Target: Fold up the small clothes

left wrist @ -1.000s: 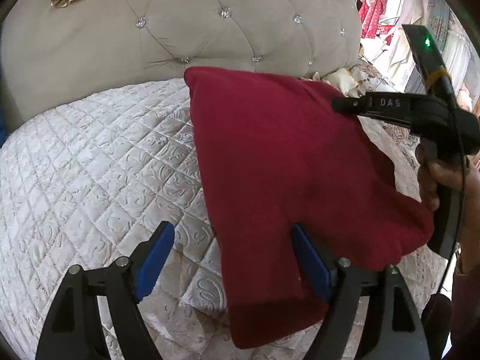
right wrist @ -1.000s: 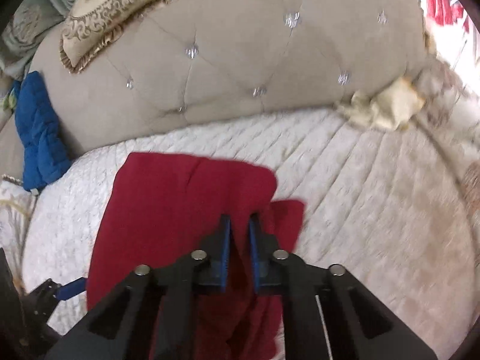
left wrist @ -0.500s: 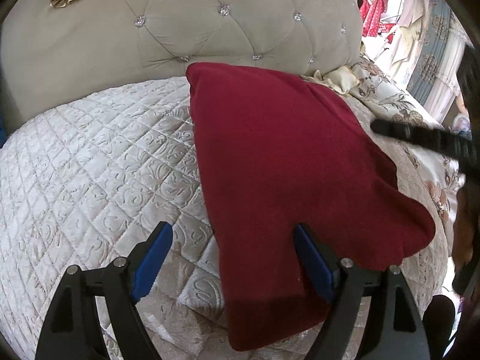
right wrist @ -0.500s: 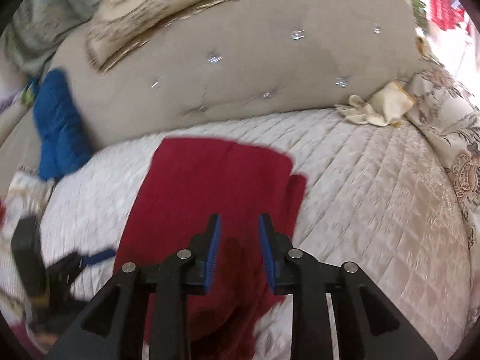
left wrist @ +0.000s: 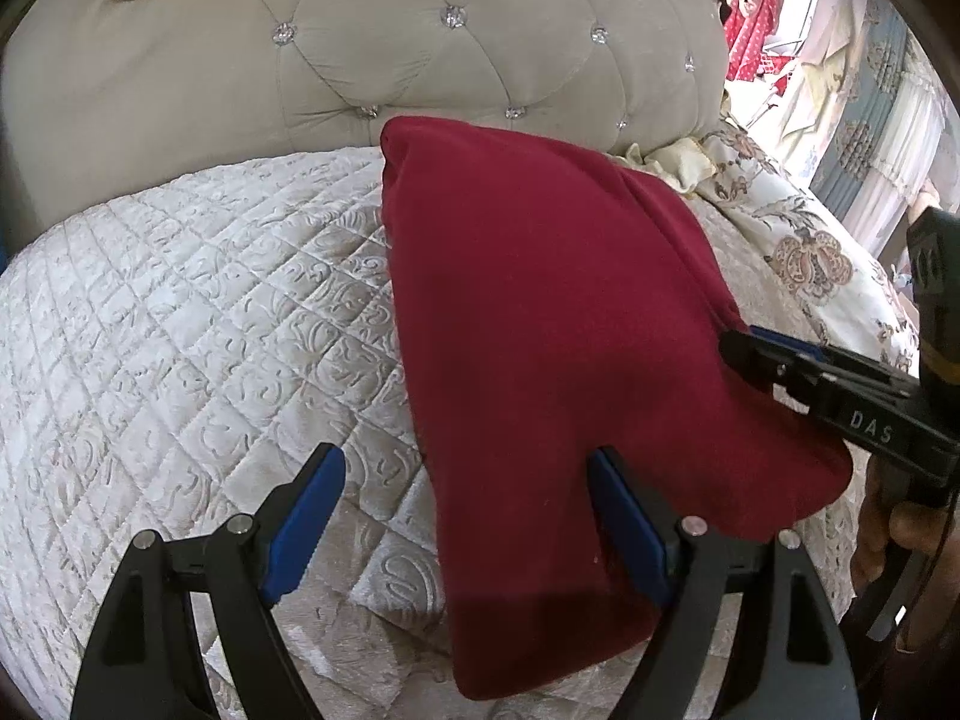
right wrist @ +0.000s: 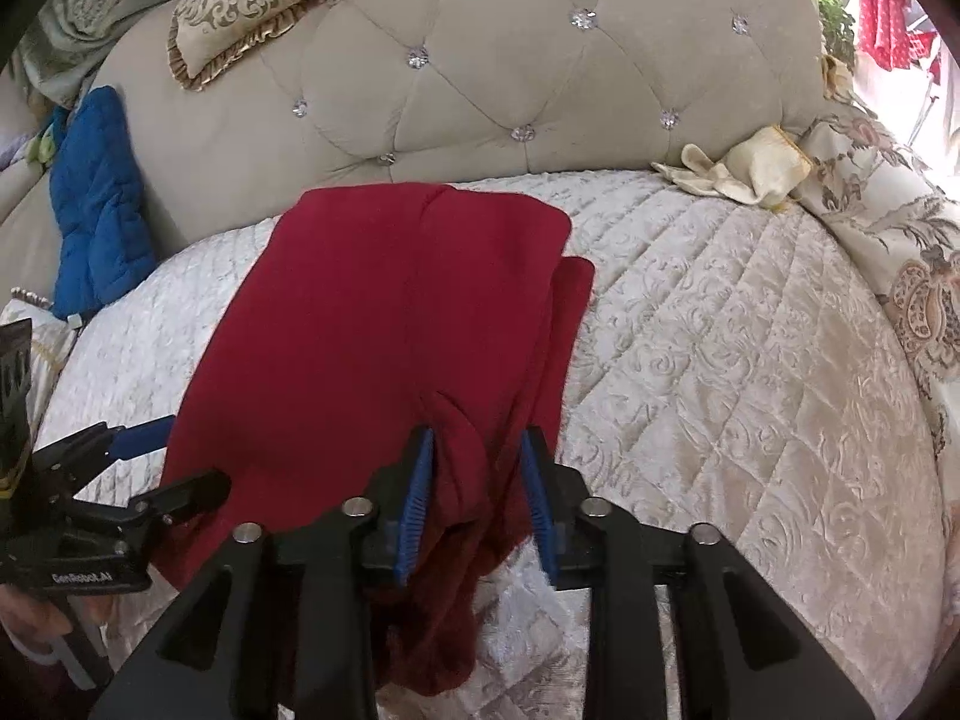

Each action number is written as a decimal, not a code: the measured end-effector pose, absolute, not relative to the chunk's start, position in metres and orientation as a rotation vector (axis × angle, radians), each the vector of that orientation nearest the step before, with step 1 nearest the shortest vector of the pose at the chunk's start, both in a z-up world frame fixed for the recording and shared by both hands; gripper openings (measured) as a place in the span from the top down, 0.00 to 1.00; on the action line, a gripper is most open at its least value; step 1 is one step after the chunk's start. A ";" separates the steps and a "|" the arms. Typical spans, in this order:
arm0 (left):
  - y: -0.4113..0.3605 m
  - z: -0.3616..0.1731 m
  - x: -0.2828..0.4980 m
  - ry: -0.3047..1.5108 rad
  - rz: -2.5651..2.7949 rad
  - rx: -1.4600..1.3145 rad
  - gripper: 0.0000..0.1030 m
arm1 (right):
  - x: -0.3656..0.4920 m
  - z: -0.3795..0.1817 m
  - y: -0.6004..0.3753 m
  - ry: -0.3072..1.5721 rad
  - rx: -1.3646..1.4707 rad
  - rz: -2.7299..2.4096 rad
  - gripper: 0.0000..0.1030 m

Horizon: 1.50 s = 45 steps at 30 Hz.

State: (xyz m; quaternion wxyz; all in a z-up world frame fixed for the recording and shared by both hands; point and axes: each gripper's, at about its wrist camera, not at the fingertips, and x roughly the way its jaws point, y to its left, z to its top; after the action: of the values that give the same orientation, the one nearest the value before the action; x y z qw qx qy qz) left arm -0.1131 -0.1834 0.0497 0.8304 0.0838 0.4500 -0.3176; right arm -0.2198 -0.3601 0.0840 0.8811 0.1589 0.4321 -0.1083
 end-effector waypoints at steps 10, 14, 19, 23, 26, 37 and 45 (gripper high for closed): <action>-0.184 0.051 -0.112 0.951 -0.667 0.168 0.15 | -0.221 0.098 -0.359 0.857 0.389 -0.209 0.80; -0.183 0.054 -0.112 0.954 -0.676 0.157 0.15 | -0.218 0.093 -0.348 0.893 0.301 -0.210 1.00; -0.175 0.065 -0.104 0.990 -0.758 0.002 0.14 | -0.232 0.094 -0.367 0.835 0.454 -0.180 1.00; -0.175 0.069 -0.089 1.017 -0.790 -0.086 0.09 | -0.231 0.091 -0.383 0.806 0.520 -0.187 0.61; -0.184 0.059 -0.077 1.062 -0.796 -0.114 0.06 | -0.219 0.078 -0.392 0.817 0.583 -0.116 0.56; -0.224 0.041 -0.074 1.120 -0.815 -0.047 0.19 | -0.185 0.048 -0.400 0.812 0.711 0.006 0.68; -0.170 0.093 -0.122 1.093 -0.818 -0.043 0.29 | -0.211 0.100 -0.357 0.775 0.717 0.111 0.77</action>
State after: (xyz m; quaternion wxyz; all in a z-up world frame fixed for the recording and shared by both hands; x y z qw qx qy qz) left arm -0.1219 -0.1699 0.0926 0.7758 -0.0198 0.5049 -0.3779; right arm -0.2108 -0.3569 0.0999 0.8623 0.3418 0.3698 0.0530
